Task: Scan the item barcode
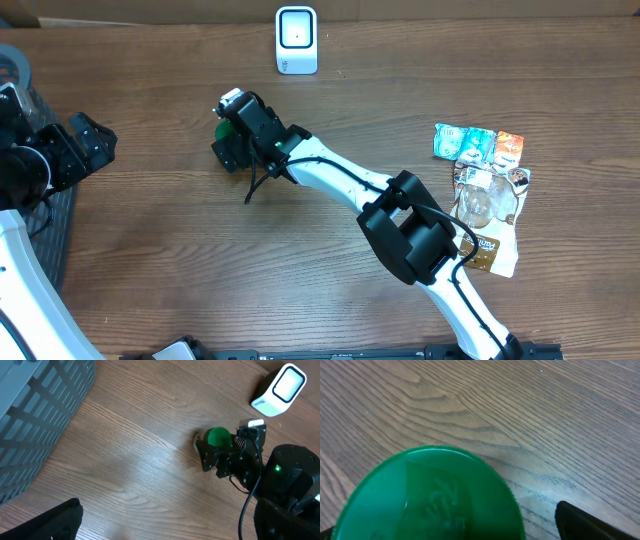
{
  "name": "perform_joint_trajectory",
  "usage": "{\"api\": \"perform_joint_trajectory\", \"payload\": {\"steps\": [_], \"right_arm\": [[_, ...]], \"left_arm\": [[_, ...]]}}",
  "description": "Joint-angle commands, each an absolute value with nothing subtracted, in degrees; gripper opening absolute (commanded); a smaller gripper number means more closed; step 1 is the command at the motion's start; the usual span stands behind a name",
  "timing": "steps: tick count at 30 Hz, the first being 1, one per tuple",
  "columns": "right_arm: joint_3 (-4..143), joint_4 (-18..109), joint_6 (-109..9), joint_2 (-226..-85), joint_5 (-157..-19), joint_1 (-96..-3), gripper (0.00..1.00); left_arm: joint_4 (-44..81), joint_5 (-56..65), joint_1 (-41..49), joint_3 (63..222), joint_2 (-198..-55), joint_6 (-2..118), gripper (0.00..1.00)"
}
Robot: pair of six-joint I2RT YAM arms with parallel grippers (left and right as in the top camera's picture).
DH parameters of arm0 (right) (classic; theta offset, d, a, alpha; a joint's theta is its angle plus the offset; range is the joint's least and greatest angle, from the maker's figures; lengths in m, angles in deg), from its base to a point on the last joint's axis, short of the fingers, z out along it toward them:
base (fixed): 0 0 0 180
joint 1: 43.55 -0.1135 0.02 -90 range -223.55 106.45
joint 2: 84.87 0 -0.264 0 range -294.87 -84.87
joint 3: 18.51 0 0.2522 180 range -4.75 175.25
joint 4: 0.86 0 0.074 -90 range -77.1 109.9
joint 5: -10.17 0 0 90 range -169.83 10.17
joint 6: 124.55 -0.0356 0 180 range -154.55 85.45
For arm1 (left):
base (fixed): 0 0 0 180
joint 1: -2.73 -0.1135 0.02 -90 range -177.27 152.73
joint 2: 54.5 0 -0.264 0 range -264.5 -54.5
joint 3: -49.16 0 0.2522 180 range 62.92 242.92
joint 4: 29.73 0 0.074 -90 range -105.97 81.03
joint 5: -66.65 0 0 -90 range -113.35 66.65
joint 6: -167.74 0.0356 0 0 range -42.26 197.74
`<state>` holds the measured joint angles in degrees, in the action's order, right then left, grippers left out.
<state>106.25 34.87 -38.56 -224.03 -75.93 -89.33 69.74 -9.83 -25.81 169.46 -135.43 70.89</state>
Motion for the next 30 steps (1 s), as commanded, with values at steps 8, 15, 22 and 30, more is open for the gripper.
{"api": "perform_joint_trajectory", "payload": {"steps": [8, 15, 22, 30], "right_arm": [[107.4, 34.9, -39.2, -223.7, -74.9, -89.4, 0.73], [107.5, 39.6, -39.2, -221.2, -74.9, -89.2, 0.69], [107.5, 49.5, -39.2, -215.2, -74.9, -89.1, 0.53], [107.5, 63.3, -33.9, -210.6, -74.9, -89.1, 0.51]], "left_arm": [[69.7, -9.4, -26.0, 170.2, -135.5, 72.0, 1.0], [69.7, -9.4, -26.0, 170.2, -135.5, 72.0, 1.0], [69.7, -9.4, -26.0, 170.2, -135.5, 72.0, 1.0], [69.7, -9.4, -26.0, 170.2, -135.5, 72.0, 1.0]]}}
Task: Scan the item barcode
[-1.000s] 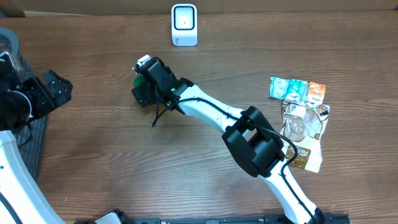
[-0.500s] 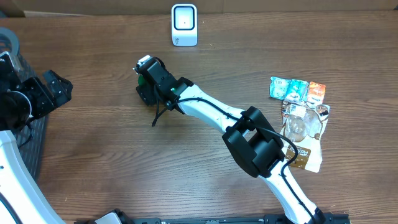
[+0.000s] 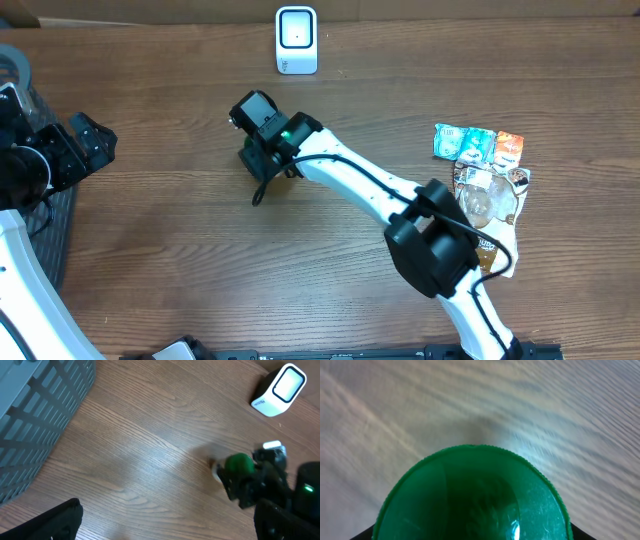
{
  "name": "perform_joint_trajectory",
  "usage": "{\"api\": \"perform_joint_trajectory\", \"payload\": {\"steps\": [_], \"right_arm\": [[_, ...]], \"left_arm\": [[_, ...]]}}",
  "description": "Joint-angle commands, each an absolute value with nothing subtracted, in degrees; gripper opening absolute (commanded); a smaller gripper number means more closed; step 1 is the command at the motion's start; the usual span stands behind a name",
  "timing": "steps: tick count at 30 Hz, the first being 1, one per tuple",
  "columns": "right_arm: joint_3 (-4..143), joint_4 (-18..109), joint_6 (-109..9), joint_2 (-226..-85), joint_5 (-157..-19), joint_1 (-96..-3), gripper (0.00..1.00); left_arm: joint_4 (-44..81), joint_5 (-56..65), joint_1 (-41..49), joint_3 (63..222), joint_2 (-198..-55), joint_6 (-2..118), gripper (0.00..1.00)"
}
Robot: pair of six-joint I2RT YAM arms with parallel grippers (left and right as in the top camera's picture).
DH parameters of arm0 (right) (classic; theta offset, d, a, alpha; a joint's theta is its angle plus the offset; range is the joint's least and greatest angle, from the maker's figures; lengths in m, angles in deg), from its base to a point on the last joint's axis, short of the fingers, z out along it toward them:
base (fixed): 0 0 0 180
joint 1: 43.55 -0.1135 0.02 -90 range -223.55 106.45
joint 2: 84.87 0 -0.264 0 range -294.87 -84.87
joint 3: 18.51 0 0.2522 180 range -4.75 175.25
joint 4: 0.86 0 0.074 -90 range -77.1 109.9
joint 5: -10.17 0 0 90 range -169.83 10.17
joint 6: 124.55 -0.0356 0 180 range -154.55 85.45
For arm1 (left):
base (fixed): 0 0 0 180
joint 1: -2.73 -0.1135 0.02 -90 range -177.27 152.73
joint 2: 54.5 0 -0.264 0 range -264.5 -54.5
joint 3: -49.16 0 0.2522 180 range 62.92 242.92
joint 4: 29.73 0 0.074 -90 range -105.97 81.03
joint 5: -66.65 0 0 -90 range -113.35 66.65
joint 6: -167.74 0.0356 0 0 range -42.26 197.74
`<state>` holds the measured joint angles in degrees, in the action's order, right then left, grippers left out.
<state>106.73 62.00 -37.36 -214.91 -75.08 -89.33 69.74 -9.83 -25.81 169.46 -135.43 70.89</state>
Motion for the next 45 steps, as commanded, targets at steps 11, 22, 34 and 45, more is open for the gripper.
{"api": "perform_joint_trajectory", "payload": {"steps": [11, 22, 34, 45], "right_arm": [[104.3, 69.2, -17.9, -210.7, -83.2, -86.2, 0.54], [104.2, 73.3, -14.1, -211.0, -89.0, -81.8, 0.87], [109.6, 78.0, -31.0, -210.3, -89.0, -81.6, 0.96], [108.6, 77.3, -81.0, -210.8, -73.7, -85.1, 1.0]], "left_arm": [[69.7, -9.4, -26.0, 170.2, -135.5, 72.0, 0.99], [69.7, -9.4, -26.0, 170.2, -135.5, 72.0, 1.0], [69.7, -9.4, -26.0, 170.2, -135.5, 72.0, 1.0], [69.7, -9.4, -26.0, 170.2, -135.5, 72.0, 0.99]]}}
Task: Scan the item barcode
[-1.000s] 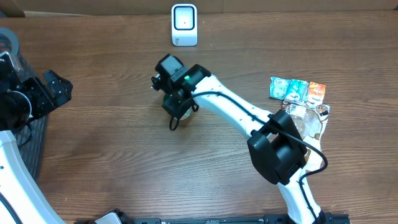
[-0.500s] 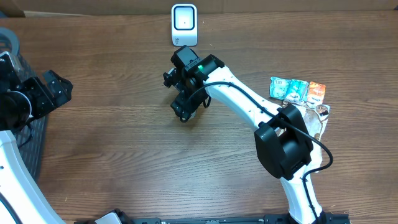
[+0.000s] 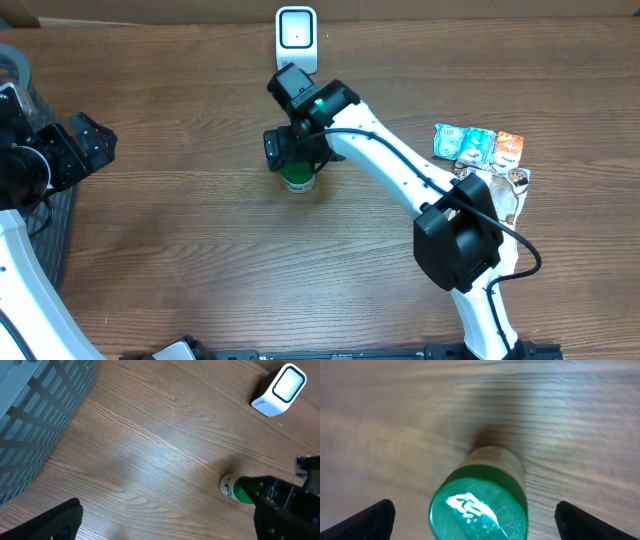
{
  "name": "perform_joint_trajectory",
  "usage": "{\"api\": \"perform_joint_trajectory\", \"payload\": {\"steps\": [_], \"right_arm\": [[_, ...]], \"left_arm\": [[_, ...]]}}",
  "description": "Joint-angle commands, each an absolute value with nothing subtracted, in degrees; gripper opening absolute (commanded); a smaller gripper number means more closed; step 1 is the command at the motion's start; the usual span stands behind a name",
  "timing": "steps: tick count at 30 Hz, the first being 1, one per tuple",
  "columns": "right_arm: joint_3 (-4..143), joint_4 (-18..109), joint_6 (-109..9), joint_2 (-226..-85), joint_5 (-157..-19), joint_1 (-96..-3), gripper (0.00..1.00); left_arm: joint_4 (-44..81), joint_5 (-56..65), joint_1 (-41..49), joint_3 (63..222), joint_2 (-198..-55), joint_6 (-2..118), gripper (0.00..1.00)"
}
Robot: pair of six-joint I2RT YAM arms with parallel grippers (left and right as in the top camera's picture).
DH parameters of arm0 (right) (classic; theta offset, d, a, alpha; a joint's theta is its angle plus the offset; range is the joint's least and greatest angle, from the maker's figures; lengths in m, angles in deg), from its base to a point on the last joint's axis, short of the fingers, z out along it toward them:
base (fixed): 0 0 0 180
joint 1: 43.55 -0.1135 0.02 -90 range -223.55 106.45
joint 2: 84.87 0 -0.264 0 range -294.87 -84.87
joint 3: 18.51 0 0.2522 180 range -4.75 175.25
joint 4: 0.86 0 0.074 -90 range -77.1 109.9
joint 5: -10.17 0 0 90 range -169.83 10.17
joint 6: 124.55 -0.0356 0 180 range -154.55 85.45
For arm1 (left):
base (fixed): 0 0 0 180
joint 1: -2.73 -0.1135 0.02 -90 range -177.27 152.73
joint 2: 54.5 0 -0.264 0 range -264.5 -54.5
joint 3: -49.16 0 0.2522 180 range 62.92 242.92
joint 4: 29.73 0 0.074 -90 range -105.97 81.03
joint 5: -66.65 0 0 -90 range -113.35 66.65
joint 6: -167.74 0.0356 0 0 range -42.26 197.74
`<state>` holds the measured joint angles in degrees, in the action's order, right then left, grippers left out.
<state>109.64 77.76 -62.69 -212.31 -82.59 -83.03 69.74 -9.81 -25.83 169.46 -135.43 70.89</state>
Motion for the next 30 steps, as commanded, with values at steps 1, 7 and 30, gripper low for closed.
{"api": "perform_joint_trajectory", "payload": {"steps": [1, 7, 30], "right_arm": [[108.4, 77.1, -81.5, -211.2, -72.6, -85.7, 1.0], [108.3, 77.6, -79.3, -212.9, -71.6, -88.1, 0.89], [104.1, 76.4, -74.8, -212.9, -70.9, -88.2, 0.64]], "left_arm": [[69.7, -9.4, -26.0, 170.2, -135.5, 72.0, 1.0], [69.7, -9.4, -26.0, 170.2, -135.5, 72.0, 1.0], [69.7, -9.4, -26.0, 170.2, -135.5, 72.0, 1.0]]}}
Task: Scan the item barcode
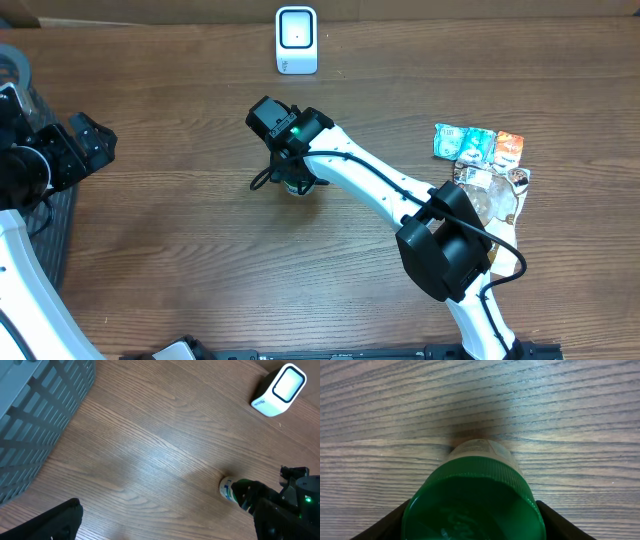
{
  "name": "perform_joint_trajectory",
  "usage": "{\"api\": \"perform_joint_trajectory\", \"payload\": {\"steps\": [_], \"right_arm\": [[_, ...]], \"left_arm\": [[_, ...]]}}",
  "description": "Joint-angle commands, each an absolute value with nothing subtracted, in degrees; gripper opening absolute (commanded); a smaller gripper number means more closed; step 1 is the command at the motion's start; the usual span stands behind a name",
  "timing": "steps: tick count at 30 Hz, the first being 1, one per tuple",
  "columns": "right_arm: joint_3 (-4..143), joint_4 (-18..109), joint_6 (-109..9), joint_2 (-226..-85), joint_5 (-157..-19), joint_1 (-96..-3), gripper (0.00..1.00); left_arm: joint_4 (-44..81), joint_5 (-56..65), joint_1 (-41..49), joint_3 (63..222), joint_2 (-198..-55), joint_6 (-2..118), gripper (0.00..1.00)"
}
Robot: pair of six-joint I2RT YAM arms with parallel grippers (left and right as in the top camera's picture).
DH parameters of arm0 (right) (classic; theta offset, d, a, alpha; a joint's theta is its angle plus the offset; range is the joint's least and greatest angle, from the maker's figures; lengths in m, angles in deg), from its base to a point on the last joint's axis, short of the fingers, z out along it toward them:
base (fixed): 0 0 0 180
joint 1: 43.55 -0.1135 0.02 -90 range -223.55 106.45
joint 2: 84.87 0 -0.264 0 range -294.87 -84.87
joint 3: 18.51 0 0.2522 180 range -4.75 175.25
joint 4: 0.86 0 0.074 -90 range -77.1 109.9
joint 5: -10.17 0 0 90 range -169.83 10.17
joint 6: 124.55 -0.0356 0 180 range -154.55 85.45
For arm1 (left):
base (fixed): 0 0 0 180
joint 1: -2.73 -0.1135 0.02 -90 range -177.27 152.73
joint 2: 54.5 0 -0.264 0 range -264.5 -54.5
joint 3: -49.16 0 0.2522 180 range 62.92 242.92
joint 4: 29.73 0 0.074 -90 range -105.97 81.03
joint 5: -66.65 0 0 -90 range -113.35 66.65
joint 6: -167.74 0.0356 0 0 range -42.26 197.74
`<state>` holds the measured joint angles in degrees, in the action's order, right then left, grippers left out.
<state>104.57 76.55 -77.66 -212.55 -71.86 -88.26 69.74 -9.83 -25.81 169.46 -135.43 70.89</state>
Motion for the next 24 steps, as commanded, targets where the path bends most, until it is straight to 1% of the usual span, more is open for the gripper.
{"api": "perform_joint_trajectory", "payload": {"steps": [1, 4, 6, 8, 9, 14, 16, 18, 21, 22, 24], "right_arm": [[104.1, 76.4, -73.8, -212.9, -70.9, -88.2, 0.64], [105.2, 76.7, -68.0, -212.8, -71.1, -88.2, 0.65], [106.4, 76.9, -61.1, -212.8, -72.9, -88.2, 0.66], [107.4, 76.9, -52.0, -212.5, -75.4, -88.2, 0.69], [108.0, 77.1, -43.9, -212.0, -77.4, -88.2, 0.72], [108.4, 79.7, -24.6, -209.7, -83.7, -88.2, 0.77], [108.4, 81.4, -18.7, -208.8, -86.4, -88.1, 0.84], [108.4, 83.4, -12.8, -208.1, -88.6, -88.0, 0.87], [108.4, 83.6, -11.4, -208.0, -89.4, -87.5, 0.91], [108.4, 83.2, -12.5, -208.0, -89.6, -87.3, 0.92], [108.4, 81.8, -17.8, -208.1, -89.5, -86.7, 1.0]], "left_arm": [[69.7, -9.4, -26.0, 170.2, -135.5, 72.0, 0.99], [69.7, -9.4, -26.0, 170.2, -135.5, 72.0, 0.99], [69.7, -9.4, -26.0, 170.2, -135.5, 72.0, 0.99], [69.7, -9.4, -26.0, 170.2, -135.5, 72.0, 1.0], [69.7, -9.4, -26.0, 170.2, -135.5, 72.0, 1.0], [69.7, -9.4, -26.0, 170.2, -135.5, 72.0, 1.0], [69.7, -9.4, -26.0, 170.2, -135.5, 72.0, 1.0], [69.7, -9.4, -26.0, 170.2, -135.5, 72.0, 1.0], [69.7, -9.4, -26.0, 170.2, -135.5, 72.0, 0.99], [69.7, -9.4, -26.0, 170.2, -135.5, 72.0, 1.0], [69.7, -9.4, -26.0, 170.2, -135.5, 72.0, 1.0]]}}
